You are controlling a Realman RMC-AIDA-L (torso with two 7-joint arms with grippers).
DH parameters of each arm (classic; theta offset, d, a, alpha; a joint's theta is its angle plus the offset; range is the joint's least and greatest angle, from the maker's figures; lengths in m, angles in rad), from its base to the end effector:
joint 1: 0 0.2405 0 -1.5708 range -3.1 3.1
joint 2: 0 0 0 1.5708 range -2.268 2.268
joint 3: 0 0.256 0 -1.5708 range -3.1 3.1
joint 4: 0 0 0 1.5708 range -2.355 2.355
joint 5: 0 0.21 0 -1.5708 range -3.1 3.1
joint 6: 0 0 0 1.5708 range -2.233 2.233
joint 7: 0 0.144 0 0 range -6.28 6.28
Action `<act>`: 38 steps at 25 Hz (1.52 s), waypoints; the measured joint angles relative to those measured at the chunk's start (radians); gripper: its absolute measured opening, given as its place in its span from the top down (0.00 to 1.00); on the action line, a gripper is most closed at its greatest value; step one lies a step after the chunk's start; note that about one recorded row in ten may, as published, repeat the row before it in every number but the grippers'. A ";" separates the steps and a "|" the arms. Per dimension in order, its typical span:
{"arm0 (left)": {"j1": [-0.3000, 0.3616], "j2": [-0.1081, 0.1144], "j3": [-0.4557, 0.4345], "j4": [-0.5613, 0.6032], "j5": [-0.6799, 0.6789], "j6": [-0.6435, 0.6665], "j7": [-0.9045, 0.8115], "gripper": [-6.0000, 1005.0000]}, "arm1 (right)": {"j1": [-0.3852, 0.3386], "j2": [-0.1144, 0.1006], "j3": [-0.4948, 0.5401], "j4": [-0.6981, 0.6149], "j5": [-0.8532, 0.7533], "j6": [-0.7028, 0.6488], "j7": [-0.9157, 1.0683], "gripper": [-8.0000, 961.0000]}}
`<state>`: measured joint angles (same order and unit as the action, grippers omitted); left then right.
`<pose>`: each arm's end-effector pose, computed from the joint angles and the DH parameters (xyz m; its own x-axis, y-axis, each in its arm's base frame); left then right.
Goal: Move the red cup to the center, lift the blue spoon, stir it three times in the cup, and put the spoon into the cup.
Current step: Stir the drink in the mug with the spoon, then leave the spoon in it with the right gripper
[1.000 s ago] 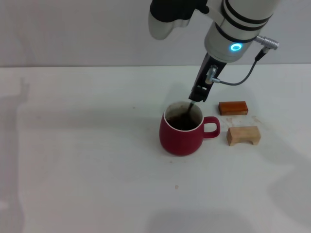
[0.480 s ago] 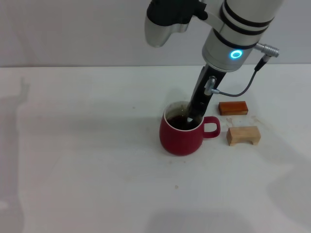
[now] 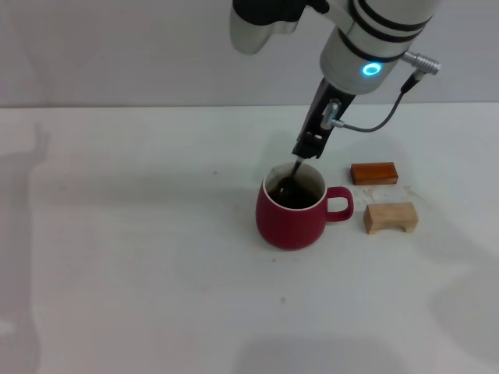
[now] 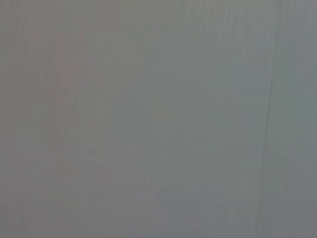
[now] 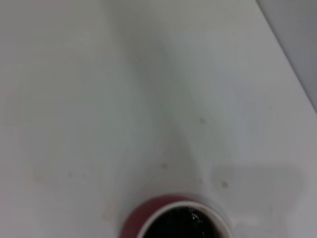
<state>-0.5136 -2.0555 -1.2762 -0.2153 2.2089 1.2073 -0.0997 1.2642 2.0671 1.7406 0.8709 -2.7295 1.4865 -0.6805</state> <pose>-0.3284 0.3687 0.0674 0.5956 -0.2994 0.7454 0.8033 0.2174 -0.5546 0.0372 0.4280 -0.0346 0.8238 -0.2969 0.4830 -0.0985 -0.9139 -0.3937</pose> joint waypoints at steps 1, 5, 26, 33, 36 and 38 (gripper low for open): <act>0.000 0.000 0.000 0.000 0.000 0.000 0.000 0.14 | 0.000 0.000 0.000 0.000 0.000 0.000 0.000 0.85; 0.000 0.000 0.000 -0.001 0.000 0.000 0.000 0.14 | 0.000 -0.002 0.001 0.000 -0.009 0.030 0.012 0.85; 0.001 0.000 0.000 -0.004 0.000 0.014 0.000 0.14 | 0.013 0.003 -0.006 0.003 0.009 -0.007 0.023 0.85; 0.003 -0.001 0.000 -0.004 0.000 0.015 0.000 0.14 | 0.002 0.003 -0.004 0.004 -0.005 0.070 0.016 0.85; 0.005 -0.001 0.000 -0.004 0.000 0.015 0.000 0.14 | 0.000 0.004 -0.010 0.009 0.055 0.102 0.008 0.85; 0.005 -0.001 0.000 -0.004 0.000 0.016 0.000 0.14 | 0.001 0.006 -0.015 0.010 0.075 0.105 0.008 0.85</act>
<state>-0.5082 -2.0562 -1.2762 -0.2194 2.2089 1.2235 -0.0997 1.2648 2.0728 1.7255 0.8810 -2.6540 1.5919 -0.6727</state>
